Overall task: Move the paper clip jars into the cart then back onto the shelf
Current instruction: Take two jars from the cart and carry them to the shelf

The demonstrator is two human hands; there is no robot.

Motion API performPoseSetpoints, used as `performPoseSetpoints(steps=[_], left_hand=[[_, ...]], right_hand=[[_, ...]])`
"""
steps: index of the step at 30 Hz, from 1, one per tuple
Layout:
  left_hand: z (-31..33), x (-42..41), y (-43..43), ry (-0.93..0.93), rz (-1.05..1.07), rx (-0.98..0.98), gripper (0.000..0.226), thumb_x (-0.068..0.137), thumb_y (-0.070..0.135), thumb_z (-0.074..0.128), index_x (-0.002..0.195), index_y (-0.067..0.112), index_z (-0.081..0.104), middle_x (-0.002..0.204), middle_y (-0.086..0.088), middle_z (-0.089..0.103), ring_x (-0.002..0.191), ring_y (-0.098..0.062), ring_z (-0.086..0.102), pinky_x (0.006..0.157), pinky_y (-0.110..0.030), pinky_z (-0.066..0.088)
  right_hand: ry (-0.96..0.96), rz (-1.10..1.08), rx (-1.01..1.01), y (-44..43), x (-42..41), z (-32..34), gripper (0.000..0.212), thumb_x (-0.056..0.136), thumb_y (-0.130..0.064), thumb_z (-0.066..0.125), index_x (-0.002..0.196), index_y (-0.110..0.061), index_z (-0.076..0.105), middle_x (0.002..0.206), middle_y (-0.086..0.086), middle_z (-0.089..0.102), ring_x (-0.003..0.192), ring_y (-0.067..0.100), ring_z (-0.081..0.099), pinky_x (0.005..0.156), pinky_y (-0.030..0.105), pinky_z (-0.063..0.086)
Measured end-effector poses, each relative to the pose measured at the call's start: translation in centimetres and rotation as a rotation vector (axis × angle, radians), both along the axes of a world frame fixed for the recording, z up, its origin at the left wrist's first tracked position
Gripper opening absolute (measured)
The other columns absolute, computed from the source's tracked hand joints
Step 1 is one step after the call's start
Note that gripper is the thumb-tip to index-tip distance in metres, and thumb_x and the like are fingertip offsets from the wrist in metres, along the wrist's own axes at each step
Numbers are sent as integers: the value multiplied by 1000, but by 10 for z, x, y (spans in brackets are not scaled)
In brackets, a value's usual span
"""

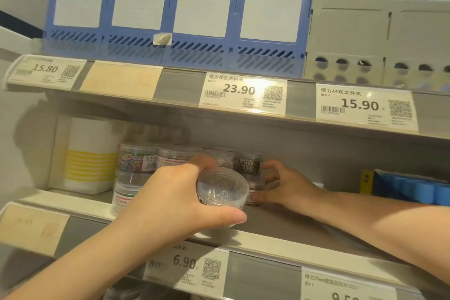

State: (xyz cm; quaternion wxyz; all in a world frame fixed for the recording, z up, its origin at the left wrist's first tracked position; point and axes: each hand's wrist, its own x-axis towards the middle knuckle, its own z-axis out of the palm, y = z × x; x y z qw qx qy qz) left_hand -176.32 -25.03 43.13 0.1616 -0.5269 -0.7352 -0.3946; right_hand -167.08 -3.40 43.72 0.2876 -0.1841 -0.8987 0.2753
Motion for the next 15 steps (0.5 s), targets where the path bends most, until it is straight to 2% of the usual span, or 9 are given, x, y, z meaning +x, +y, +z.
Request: performPoseSetpoints(steps=[3, 5, 10, 13, 15], left_hand=[[0, 2, -1, 14, 14, -6, 81, 46, 72, 66, 118, 41, 46, 92, 28, 51, 92, 3, 48, 69, -3, 37], [0, 3, -1, 16, 15, -8, 82, 46, 72, 64, 119, 40, 46, 94, 28, 51, 93, 3, 47, 70, -3, 36], [1, 3, 0, 25, 30, -32, 81, 48, 72, 66, 119, 39, 47, 90, 26, 48, 90, 1, 46, 69, -1, 35], [2, 4, 1, 16, 7, -35, 81, 43, 80, 64, 112, 41, 48, 86, 27, 49, 82, 6, 46, 66, 0, 35], [6, 5, 1, -7, -8, -22, 66, 47, 76, 67, 101, 44, 45, 81, 30, 48, 76, 11, 45, 65, 0, 36]], right_hand=[[-2, -17, 10, 0, 0, -2, 58, 67, -21, 84, 107, -29, 43, 86, -13, 56, 74, 1, 56, 80, 25, 47], [-16, -28, 28, 0, 1, -3, 59, 67, -24, 83, 110, -29, 43, 89, -15, 54, 77, 1, 55, 83, 25, 46], [20, -105, 171, -3, 11, 10, 68, 67, -31, 83, 124, -23, 47, 108, -13, 50, 88, 1, 47, 78, 19, 34], [52, -64, 221, -11, 22, 24, 62, 67, -29, 82, 120, -24, 51, 100, -20, 50, 84, -7, 45, 75, 15, 35], [-2, -15, 275, -19, 31, 31, 57, 68, -32, 81, 115, -33, 50, 101, -26, 49, 90, -9, 44, 75, 4, 32]])
